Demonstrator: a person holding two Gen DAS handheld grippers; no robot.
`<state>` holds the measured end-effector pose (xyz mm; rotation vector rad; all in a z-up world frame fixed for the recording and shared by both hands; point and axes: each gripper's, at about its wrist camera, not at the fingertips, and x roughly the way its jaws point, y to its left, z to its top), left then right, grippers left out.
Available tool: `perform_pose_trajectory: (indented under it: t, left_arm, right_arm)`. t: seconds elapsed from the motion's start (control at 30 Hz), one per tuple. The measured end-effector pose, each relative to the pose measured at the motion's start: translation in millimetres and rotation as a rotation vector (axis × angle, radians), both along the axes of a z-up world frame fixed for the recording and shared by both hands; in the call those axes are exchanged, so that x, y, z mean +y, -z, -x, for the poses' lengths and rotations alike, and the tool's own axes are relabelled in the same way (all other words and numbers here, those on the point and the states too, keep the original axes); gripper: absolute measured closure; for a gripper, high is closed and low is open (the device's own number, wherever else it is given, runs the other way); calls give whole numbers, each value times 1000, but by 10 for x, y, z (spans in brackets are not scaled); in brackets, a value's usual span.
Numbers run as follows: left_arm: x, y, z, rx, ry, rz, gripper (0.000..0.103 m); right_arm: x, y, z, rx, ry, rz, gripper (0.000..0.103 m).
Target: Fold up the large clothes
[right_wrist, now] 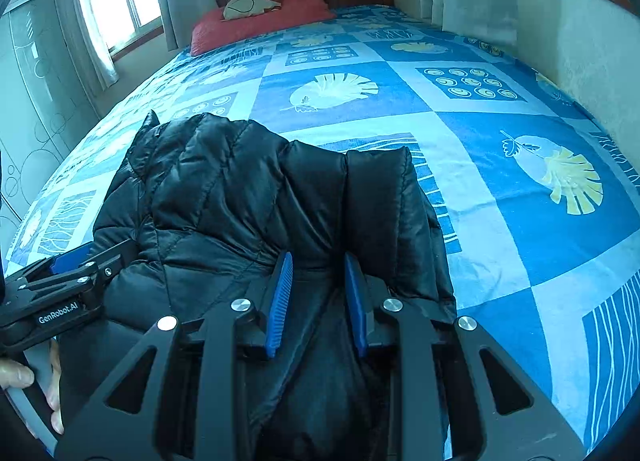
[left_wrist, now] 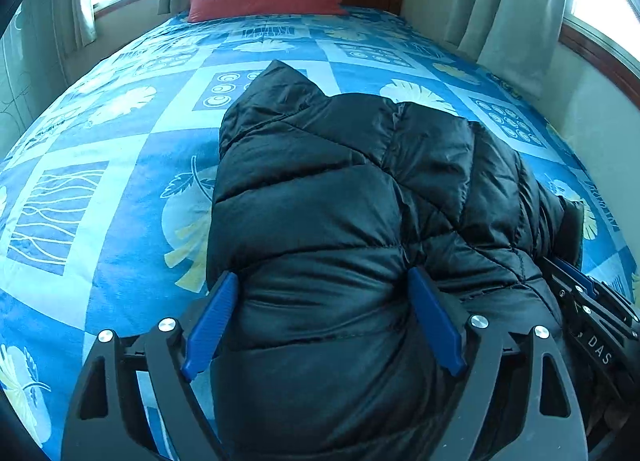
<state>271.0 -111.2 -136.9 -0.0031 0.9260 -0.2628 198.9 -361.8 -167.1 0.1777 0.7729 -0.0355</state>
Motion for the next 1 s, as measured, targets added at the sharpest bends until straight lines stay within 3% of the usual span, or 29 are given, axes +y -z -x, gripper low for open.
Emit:
perform_pose_trajectory:
  t: [0.47,0.77,0.93,1.0]
  left_arm:
    - [-10,178,-91,-8,-24,1,15]
    - [30,26,-74,6,-20,14,16]
    - [177,-122,-61,51,-36,64,16]
    - [284,-174,-34,80,-61,112,16]
  right_arm:
    - [-12,171,-28,-43,18,-8,78]
    - [23,21,53,-54,17,5,77]
    - [31,-156,210,-81,25,-16,68]
    - [4,-258,300,-104,29,-39,59]
